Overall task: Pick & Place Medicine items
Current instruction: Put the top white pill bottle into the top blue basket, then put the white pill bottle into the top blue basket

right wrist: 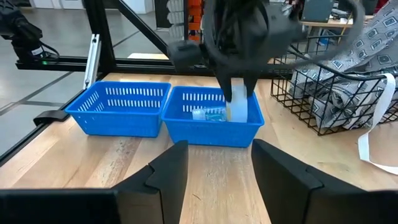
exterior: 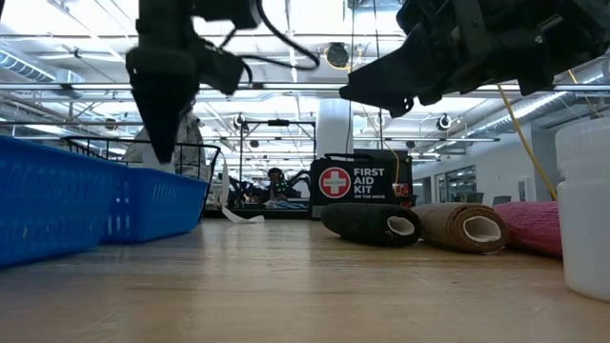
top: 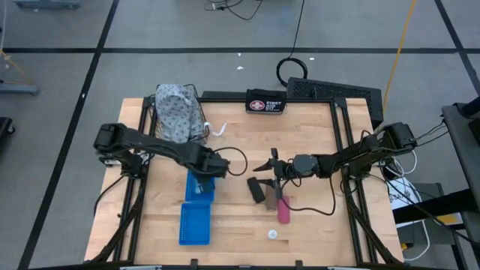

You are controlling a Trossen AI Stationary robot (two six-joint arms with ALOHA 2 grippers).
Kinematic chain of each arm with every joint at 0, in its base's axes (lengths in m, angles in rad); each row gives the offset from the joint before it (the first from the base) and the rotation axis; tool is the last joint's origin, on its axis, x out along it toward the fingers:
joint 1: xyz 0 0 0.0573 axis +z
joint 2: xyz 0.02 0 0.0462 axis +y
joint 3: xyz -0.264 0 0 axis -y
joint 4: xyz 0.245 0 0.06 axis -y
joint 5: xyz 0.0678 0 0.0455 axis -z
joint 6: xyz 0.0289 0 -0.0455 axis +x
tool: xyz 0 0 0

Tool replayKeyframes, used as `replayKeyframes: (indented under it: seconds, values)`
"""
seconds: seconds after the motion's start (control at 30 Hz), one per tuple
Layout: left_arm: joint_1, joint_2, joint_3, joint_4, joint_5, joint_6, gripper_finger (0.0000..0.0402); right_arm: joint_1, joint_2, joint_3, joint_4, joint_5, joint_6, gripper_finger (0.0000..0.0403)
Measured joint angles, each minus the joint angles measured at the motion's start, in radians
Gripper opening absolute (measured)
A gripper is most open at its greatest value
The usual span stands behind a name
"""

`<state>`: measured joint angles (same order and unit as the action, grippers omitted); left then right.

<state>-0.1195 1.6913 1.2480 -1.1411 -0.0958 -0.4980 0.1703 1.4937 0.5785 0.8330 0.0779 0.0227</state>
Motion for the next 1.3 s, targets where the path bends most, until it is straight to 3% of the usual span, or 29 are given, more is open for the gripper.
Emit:
replayKeyframes:
  seconds: [0.5,0.7,0.83,1.07,1.3]
  values:
    - [0.032,0.071,0.0,0.094,0.07,0.073,0.0139,0.0,0.0,0.0,-0.016,0.0,0.0,0.0162]
    - [0.032,0.071,0.0,0.095,0.07,0.07,0.0235,0.0,0.0,0.0,-0.015,0.0,0.0,0.0166]
    - [0.032,0.071,0.0,0.095,0.07,0.072,0.0278,0.0,0.0,0.0,-0.016,0.0,0.0,0.0164]
    - [0.04,0.025,0.015,0.046,0.07,0.077,0.0313,0.009,-0.018,0.0,-0.054,0.001,-0.038,0.0161]
    - [0.027,-0.169,0.024,0.153,-0.071,0.054,0.0317,0.112,-0.162,0.0,-0.347,0.077,-0.043,0.0158]
